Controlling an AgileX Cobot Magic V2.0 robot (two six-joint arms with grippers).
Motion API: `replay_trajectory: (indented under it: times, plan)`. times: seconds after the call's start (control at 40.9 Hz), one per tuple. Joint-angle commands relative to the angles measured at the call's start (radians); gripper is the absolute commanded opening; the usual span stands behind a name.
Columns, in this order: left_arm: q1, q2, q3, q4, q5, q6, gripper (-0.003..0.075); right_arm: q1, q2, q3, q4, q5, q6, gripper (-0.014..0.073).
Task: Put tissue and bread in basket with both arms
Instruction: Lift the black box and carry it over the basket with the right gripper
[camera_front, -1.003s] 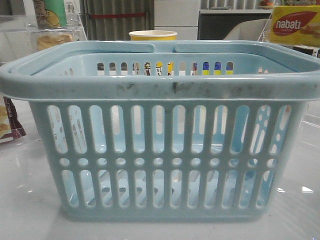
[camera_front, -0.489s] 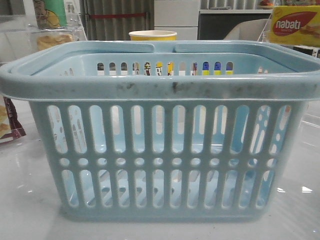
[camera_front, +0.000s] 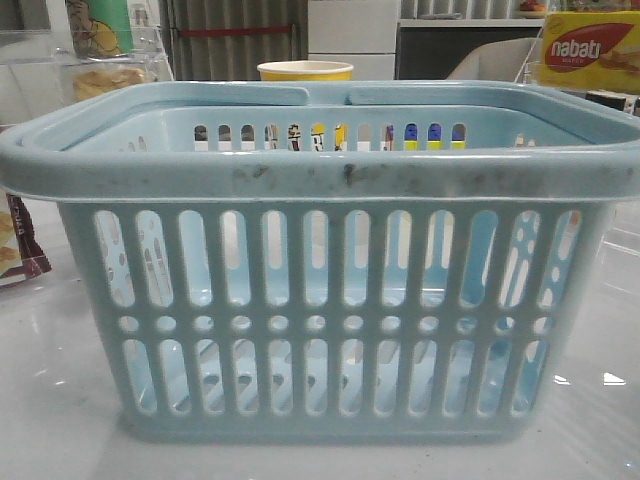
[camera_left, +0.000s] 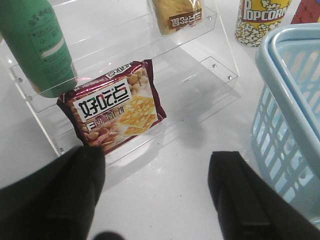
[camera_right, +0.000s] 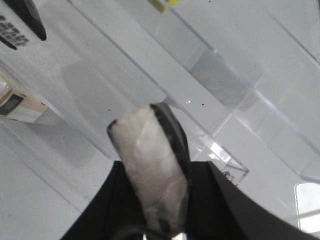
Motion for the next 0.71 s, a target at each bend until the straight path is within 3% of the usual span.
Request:
replay_trajectory:
  times: [0.0, 0.294, 0.685]
  plan:
    - [0.0, 0.009, -0.027, -0.013, -0.082, -0.007, 0.0505, 0.008, -0.125, -0.033, -0.016, -0.038, -0.005, 0.0122]
    - [0.0, 0.009, -0.027, -0.013, -0.082, -0.007, 0.0505, 0.097, -0.357, -0.032, 0.084, 0.002, -0.005, 0.0122]
    - [0.0, 0.009, -0.027, -0.013, -0.082, -0.007, 0.0505, 0.458, -0.525, -0.028, 0.367, 0.086, -0.178, 0.0122]
